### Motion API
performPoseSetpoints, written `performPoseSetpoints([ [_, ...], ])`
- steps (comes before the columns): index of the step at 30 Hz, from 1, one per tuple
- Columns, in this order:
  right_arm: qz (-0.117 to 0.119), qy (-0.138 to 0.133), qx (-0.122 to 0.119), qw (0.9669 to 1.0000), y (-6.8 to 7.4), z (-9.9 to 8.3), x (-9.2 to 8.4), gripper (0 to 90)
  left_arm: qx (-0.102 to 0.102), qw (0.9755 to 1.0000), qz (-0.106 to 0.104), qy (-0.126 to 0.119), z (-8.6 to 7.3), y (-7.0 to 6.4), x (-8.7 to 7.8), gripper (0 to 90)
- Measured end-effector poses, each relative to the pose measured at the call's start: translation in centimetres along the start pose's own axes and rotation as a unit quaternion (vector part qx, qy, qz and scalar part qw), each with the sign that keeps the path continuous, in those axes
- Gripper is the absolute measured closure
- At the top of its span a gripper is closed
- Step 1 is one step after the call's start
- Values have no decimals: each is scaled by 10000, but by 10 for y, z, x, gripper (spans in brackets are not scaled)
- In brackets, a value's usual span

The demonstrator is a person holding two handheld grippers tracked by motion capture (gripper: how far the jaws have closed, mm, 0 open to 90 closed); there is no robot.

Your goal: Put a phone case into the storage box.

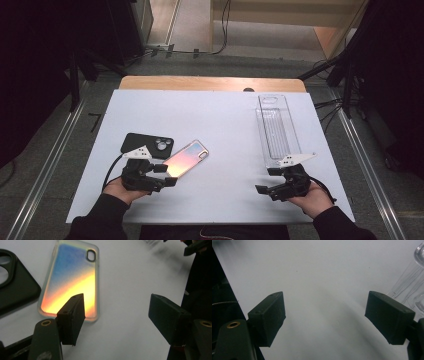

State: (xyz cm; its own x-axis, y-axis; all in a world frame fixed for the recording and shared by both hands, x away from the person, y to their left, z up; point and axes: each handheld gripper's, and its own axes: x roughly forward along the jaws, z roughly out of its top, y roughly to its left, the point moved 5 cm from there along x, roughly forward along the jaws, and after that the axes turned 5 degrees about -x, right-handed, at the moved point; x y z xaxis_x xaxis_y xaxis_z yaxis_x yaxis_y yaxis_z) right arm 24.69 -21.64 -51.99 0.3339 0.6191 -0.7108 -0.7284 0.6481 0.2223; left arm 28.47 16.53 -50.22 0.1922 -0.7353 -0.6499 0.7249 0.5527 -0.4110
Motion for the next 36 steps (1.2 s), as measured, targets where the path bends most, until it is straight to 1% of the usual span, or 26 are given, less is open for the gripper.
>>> performPoseSetpoints([
  [3,-7,-4,15,10000,0,0,-1,147,-5,10000,27,96,-5,0,0,296],
  [7,10,12,19,10000,0,0,0,147,-44,10000,19,-18,-1,0,0,296],
  [8,6,20,18,10000,0,-1,0,147,-10,10000,15,-21,0,0,-1,296],
  [10,-3,21,50,10000,0,-1,0,147,-111,9999,-6,-38,4,0,-1,294],
  [11,5,28,53,10000,0,-1,0,147,-111,9999,-6,-38,4,0,-1,294],
  [12,6,17,50,10000,0,-1,0,147,-163,9998,-71,-83,11,-1,-2,294],
  [14,6,27,54,10000,0,-1,0,147,-158,9998,-67,-88,14,-1,-1,277],
  [15,20,33,36,10000,0,-1,1,147,-78,9999,-95,-31,18,-1,2,239],
  [17,26,45,45,10000,1,-1,1,147,-34,9999,-127,-57,23,-2,5,239],
  [19,28,46,40,10000,1,-1,1,147,-30,9999,-152,-55,25,-2,7,239],
  [20,31,52,41,10000,2,-1,1,147,-38,9998,-158,-83,29,0,10,238],
  [21,28,56,46,10000,1,-2,1,147,2,9999,-100,-38,31,0,11,238],
  [23,25,60,39,10000,1,-2,1,147,45,10000,-22,-43,34,1,13,232],
  [24,25,60,39,10000,1,-2,1,147,45,10000,-22,-43,34,1,13,219],
  [27,34,59,23,10000,1,-2,1,147,67,10000,9,-68,39,3,15,218],
  [29,32,73,18,10000,1,-2,1,147,66,9999,65,-70,43,6,17,218],
  [31,37,75,15,10000,2,-2,1,147,58,9999,115,-29,48,9,19,218],
  [32,37,73,10,10000,2,-2,1,147,154,9997,168,-45,54,10,21,218],
  [34,33,77,10,10000,2,-2,1,147,109,9998,146,-44,58,12,23,218],
  [35,33,77,10,10000,2,-2,1,147,109,9998,146,-44,58,12,23,218],
  [36,36,81,1,10000,2,-2,1,147,128,9997,197,-62,64,14,26,218],
])
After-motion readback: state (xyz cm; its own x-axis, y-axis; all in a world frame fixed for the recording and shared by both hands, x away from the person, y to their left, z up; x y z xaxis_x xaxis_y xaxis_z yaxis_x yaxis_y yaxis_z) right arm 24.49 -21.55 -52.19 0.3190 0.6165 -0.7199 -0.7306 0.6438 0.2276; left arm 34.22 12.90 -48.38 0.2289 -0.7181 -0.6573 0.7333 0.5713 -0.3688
